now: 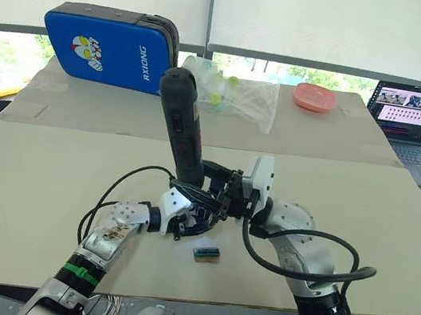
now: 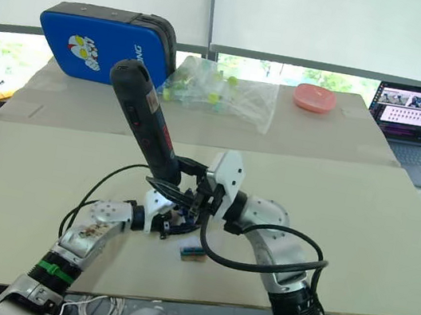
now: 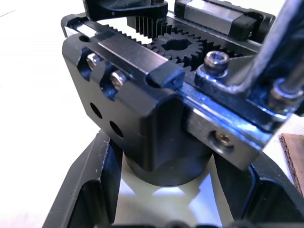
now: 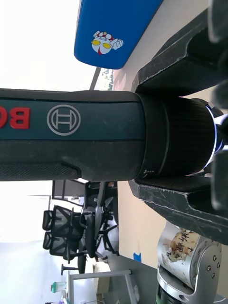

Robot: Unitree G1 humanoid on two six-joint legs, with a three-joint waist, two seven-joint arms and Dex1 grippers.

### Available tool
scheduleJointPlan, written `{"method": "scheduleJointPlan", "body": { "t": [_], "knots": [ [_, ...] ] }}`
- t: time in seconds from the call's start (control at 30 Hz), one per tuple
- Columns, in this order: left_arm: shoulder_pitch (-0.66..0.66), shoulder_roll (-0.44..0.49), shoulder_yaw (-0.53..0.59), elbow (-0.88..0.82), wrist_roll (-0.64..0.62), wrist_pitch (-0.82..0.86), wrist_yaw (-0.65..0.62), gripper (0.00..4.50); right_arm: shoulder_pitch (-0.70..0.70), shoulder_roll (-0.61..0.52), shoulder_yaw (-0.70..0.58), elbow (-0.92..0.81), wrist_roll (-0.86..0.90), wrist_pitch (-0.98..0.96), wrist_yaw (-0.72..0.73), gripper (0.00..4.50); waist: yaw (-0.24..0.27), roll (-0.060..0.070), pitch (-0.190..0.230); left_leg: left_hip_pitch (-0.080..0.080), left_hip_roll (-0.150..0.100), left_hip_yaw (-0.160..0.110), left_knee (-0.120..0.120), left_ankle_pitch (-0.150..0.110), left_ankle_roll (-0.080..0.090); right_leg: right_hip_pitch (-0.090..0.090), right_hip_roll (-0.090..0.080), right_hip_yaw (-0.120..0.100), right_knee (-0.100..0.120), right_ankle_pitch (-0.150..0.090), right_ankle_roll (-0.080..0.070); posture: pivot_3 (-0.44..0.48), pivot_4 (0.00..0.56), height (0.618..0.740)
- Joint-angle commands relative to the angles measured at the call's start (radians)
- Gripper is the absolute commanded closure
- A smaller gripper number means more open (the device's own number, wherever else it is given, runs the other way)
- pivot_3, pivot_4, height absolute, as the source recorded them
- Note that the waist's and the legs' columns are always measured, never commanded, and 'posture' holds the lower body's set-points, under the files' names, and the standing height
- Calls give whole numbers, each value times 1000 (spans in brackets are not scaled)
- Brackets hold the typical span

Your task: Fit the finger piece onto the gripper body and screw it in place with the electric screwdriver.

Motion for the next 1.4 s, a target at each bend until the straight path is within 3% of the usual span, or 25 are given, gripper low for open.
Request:
{"method": "scheduleJointPlan", "body": {
  "t": [0.03, 0.53, 0.93, 1.0, 1.1, 1.27, 1.4],
  "knots": [
    [21, 11, -20, 5, 1, 24, -26, 2206, 26, -29, -18, 37, -1, 24, 19, 2592, 0, 0, 0, 0, 0, 0, 0, 0, 0, 0, 0, 0, 0, 0, 0, 0, 150, 740],
    [1, -10, -12, 53, 13, -4, -1, 2206, -53, -47, -102, -115, 131, 37, 66, 2592, 4, -1, 4, -2, 0, 0, 0, 0, 0, -1, 0, 0, -1, 0, 0, 0, 150, 740],
    [11, -26, -3, 82, 16, -20, 23, 2206, -61, -125, -137, -238, 253, 113, 122, 2592, 8, -2, 6, -3, 0, 0, 0, 0, 0, -1, -3, -1, -1, 0, 0, 0, 150, 740],
    [15, -29, 2, 79, 13, -16, 25, 1119, -60, -139, -155, -271, 295, 142, 116, 2592, 9, -2, 6, -3, 0, 0, 0, 0, 0, -1, -3, -1, -1, 0, 0, 0, 150, 740],
    [21, -23, 8, 72, 10, -13, 22, 41, -55, -169, -186, -315, 360, 187, 108, 2592, 9, -2, 6, -3, 0, 0, 0, 0, 0, -1, -4, -1, -2, 0, 0, 0, 150, 740],
    [109, 59, 83, -50, -57, 15, -16, 41, -61, -358, -365, -414, 664, 361, 49, 2592, -4, -5, 9, -6, 0, 0, 0, 0, 0, -3, -5, -1, -3, 0, 0, 0, 150, 740],
    [198, 139, 213, -151, -202, 39, -80, 41, -22, -621, -588, -306, 823, 523, 34, 2592, -12, -5, 12, -8, 0, 0, -5, 0, 1, -4, -5, 0, -9, 1, -1, 0, 150, 740]
  ]
}}
